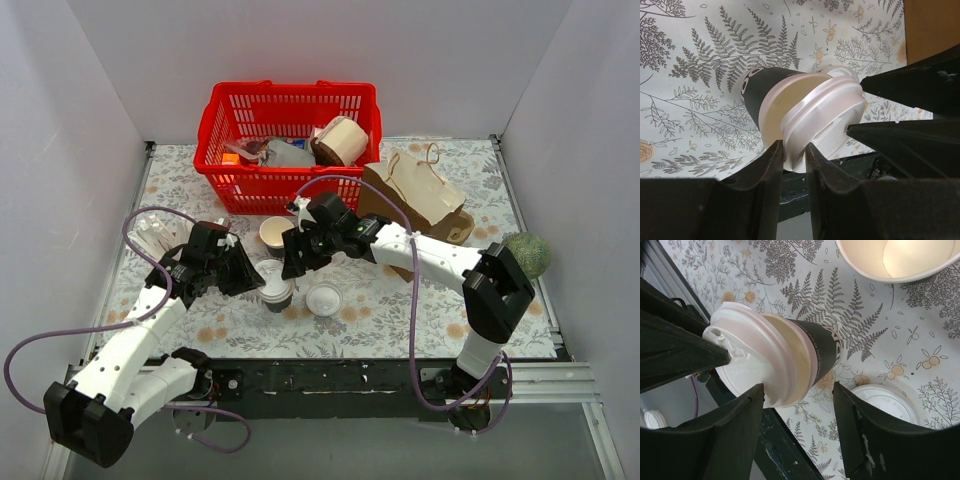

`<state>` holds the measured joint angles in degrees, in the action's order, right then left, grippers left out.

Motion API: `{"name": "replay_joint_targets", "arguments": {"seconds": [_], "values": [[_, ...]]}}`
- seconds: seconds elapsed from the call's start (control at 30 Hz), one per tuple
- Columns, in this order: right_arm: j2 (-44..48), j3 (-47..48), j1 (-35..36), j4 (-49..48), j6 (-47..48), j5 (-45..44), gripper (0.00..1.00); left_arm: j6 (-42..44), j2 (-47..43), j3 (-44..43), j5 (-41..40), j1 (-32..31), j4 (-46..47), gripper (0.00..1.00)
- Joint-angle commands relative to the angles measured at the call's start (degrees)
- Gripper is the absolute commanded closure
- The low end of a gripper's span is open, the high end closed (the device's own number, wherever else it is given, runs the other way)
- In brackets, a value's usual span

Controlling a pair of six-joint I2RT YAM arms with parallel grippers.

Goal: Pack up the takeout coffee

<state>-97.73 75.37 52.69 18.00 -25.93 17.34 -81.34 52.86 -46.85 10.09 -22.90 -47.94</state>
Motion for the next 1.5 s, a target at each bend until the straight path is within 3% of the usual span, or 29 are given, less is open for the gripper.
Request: {"name": "replay_joint_targets", "arguments": {"seconds": [0.0, 0.13, 0.3, 0.57, 0.9, 0.97, 1.03, 1.17, 1.2, 1.33, 1.47], "values": [[-0.5, 3.7, 0.1, -1.8, 1.6, 2.7, 0.35, 0.3, 0.4, 0.3, -1.1, 0.1, 0.2, 0.75], [-1.6, 4.6, 0.1, -1.8, 1.6, 1.7, 0.34, 0.5, 1.0, 0.0, -1.4, 0.1, 0.2, 0.71], [-1.5, 4.8, 0.1, -1.4, 1.1, 1.2, 0.34, 0.8, 1.3, -0.3, -1.2, 0.0, -0.2, 0.58], [-3.3, 5.8, 0.1, 0.0, 0.7, 0.1, 0.34, 0.8, 0.8, -1.0, -0.9, 0.1, -0.8, 0.46], [-3.8, 5.2, 0.1, 0.9, 0.4, 0.5, 0.37, 0.4, 0.6, -1.1, -1.3, 0.1, -1.5, 0.44], [-3.5, 4.5, 0.1, 0.5, 0.4, 0.7, 0.37, -0.3, 0.2, -1.1, -1.5, 0.0, -1.5, 0.39], [-3.2, 4.3, 0.1, 0.1, 0.3, 1.1, 0.37, -2.1, -0.6, -0.6, -1.5, 0.1, -1.0, 0.33], [-3.0, 3.4, 0.1, -0.7, 0.2, 3.0, 0.38, -5.6, -1.8, 0.8, -0.2, 0.0, 1.3, 0.30], [-2.8, 3.2, 0.2, -0.9, 0.1, 3.1, 0.39, -6.5, -2.1, 1.1, -0.6, 0.1, 1.6, 0.24], [-2.2, 2.5, 0.2, -1.3, -0.2, 3.1, 0.39, -10.3, -2.6, 3.2, -2.3, 0.0, 2.2, 0.17], [-2.5, 2.3, 0.2, -1.4, -0.6, 2.3, 0.39, -15.3, -1.5, 4.3, -5.7, 0.1, 4.4, 0.16]]}}
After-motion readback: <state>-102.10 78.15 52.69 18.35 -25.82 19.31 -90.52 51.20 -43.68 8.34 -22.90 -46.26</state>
